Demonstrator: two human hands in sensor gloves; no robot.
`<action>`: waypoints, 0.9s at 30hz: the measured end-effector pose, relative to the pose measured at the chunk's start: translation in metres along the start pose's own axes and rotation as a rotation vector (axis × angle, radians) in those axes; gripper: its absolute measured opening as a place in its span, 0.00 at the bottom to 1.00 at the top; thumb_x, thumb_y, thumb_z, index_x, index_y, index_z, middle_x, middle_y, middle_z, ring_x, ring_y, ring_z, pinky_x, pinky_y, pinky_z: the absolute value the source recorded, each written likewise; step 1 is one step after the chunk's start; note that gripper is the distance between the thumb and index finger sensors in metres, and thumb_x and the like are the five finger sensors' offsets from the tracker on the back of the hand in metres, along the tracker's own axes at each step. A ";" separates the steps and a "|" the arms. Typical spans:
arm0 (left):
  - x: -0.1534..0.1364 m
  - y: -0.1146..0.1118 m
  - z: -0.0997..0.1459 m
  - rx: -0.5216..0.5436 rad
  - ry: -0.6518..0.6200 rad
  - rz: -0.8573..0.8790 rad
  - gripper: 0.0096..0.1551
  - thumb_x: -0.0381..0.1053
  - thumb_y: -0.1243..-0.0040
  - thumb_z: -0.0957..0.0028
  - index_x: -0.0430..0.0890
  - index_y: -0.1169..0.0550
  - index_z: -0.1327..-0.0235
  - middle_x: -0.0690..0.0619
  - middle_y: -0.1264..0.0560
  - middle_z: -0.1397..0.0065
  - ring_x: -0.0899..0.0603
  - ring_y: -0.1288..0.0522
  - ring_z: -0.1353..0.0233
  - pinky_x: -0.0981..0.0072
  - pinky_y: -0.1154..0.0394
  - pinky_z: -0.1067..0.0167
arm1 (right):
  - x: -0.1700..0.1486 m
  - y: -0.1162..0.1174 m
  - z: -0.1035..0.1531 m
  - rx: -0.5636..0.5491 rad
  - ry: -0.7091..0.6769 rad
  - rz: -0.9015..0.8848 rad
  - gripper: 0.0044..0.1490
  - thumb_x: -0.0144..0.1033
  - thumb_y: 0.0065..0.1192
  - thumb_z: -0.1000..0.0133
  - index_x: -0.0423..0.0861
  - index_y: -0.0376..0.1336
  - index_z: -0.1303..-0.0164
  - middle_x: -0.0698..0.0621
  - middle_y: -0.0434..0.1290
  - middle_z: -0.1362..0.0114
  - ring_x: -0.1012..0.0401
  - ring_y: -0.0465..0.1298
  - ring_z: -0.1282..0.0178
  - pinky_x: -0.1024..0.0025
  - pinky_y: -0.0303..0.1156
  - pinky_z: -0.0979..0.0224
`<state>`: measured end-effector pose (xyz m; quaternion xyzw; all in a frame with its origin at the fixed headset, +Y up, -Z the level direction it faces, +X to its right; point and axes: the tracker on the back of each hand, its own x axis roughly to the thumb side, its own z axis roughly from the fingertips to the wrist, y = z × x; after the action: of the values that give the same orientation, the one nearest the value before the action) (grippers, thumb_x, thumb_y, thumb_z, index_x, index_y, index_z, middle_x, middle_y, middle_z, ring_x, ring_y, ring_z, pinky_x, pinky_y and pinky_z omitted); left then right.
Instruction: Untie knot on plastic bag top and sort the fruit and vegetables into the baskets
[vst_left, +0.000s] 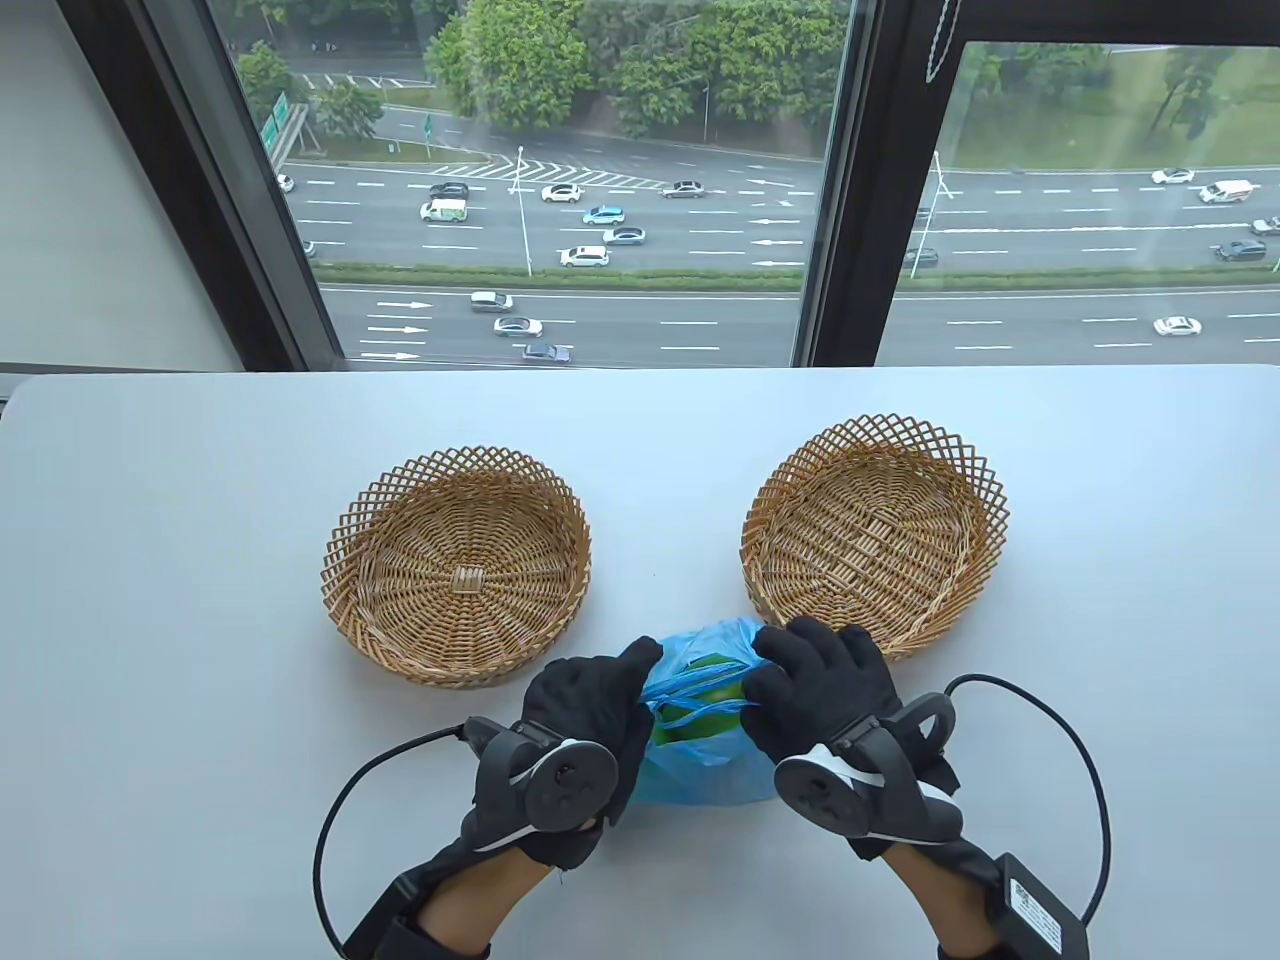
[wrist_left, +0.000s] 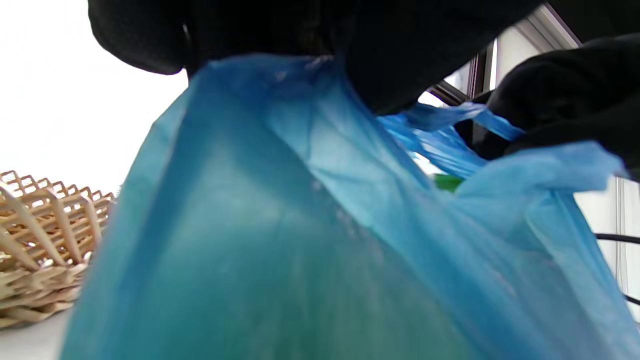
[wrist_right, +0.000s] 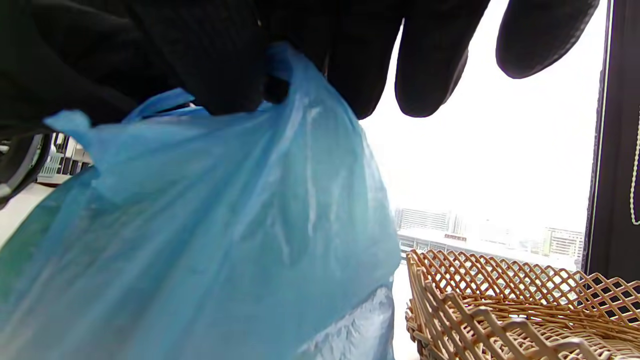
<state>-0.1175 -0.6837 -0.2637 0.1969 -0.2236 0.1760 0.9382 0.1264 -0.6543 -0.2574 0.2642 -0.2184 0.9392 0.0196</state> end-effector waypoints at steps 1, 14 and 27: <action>-0.004 0.003 0.001 0.013 0.013 0.011 0.40 0.51 0.34 0.49 0.46 0.34 0.23 0.50 0.21 0.37 0.38 0.22 0.38 0.35 0.30 0.37 | -0.004 -0.003 0.001 -0.018 0.012 0.001 0.22 0.48 0.69 0.41 0.50 0.70 0.42 0.44 0.69 0.22 0.37 0.72 0.25 0.30 0.64 0.30; -0.026 0.022 0.002 0.068 0.126 0.290 0.22 0.53 0.34 0.50 0.51 0.19 0.42 0.52 0.17 0.42 0.39 0.19 0.42 0.35 0.28 0.38 | -0.038 -0.011 0.004 -0.114 0.113 -0.344 0.24 0.44 0.68 0.41 0.48 0.68 0.37 0.47 0.80 0.37 0.48 0.85 0.42 0.38 0.72 0.35; -0.041 0.041 -0.002 0.182 0.109 0.720 0.22 0.54 0.30 0.52 0.51 0.19 0.45 0.49 0.16 0.37 0.43 0.15 0.44 0.44 0.23 0.39 | -0.040 -0.019 0.002 -0.278 0.103 -0.695 0.24 0.50 0.72 0.45 0.48 0.70 0.45 0.53 0.83 0.47 0.53 0.88 0.50 0.45 0.78 0.40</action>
<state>-0.1685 -0.6579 -0.2738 0.1788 -0.2114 0.5241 0.8054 0.1644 -0.6350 -0.2688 0.2696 -0.2396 0.8500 0.3838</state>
